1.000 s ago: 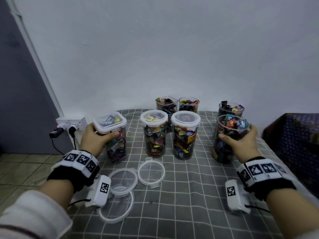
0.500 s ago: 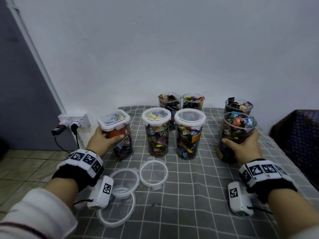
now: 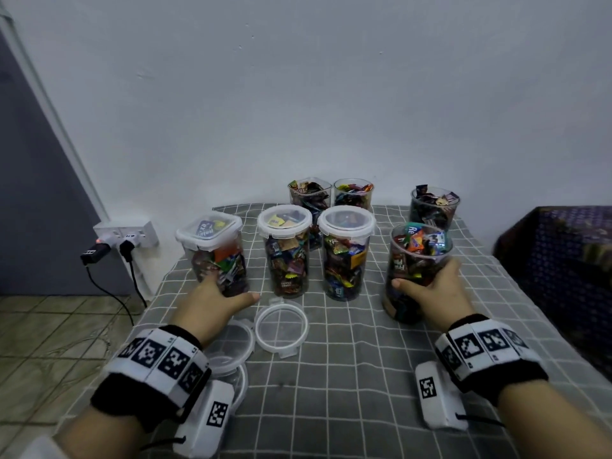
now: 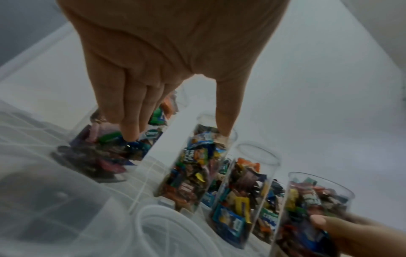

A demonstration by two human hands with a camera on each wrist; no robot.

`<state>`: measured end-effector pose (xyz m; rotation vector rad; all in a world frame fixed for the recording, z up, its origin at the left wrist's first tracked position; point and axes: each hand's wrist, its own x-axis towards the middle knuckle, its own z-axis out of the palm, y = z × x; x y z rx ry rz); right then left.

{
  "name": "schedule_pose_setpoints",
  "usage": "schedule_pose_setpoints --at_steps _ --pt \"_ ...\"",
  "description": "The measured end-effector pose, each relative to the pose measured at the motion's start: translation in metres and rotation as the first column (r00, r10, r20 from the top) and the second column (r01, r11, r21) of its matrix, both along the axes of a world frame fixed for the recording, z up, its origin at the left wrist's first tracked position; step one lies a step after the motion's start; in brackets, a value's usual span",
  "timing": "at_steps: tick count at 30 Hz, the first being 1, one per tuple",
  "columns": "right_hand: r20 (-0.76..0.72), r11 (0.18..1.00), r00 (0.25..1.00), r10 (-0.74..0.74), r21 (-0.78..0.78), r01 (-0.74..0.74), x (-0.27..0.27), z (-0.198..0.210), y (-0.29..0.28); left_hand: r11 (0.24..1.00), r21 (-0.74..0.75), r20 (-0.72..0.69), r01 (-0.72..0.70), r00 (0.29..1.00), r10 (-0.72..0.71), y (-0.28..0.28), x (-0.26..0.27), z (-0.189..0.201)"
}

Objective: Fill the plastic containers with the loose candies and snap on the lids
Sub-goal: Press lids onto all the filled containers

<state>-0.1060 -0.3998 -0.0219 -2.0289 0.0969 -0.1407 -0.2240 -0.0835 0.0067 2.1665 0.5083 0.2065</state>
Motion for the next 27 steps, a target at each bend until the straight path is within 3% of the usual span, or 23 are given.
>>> schedule_pose_setpoints --at_steps 4,6,9,11,15,18,20,22,25,27 --pt "0.01 0.999 0.999 0.053 -0.002 -0.053 -0.022 0.001 0.008 0.995 -0.023 -0.062 0.1 0.993 -0.102 -0.024 -0.001 -0.002" --pt "-0.002 0.995 0.995 0.097 0.003 -0.097 -0.032 0.001 0.012 0.949 0.176 -0.247 0.261 0.945 -0.214 -0.041 0.0 -0.006" --pt "0.016 0.987 0.988 0.154 0.044 -0.155 -0.046 0.003 0.018 0.727 0.465 -0.517 0.506 0.822 -0.241 -0.061 0.002 -0.009" --pt "0.026 0.984 0.984 0.174 0.04 -0.175 -0.055 0.005 0.021 0.604 0.548 -0.582 0.579 0.782 -0.222 -0.07 0.004 -0.01" --pt "0.018 0.98 0.98 0.199 0.004 -0.199 -0.065 0.006 0.027 0.426 0.651 -0.622 0.629 0.763 -0.177 -0.076 0.009 -0.013" --pt "0.017 0.973 0.973 0.231 0.006 -0.231 -0.071 0.007 0.031 0.322 0.736 -0.587 0.596 0.798 -0.136 -0.08 0.009 -0.011" --pt "0.015 0.97 0.97 0.244 0.013 -0.244 -0.074 0.008 0.034 0.325 0.788 -0.513 0.523 0.849 -0.125 -0.08 0.004 0.0" --pt "0.017 0.967 0.968 0.252 0.016 -0.253 -0.076 0.008 0.036 0.399 0.817 -0.393 0.415 0.909 -0.142 -0.077 -0.003 0.018" --pt "0.013 0.961 0.961 0.276 0.019 -0.276 -0.079 0.008 0.039 0.639 0.726 -0.125 0.255 0.962 -0.242 -0.064 -0.015 0.051" --pt "0.019 0.957 0.957 0.29 0.011 -0.29 -0.082 0.008 0.043 0.793 0.574 0.088 0.205 0.947 -0.309 -0.052 -0.024 0.078"
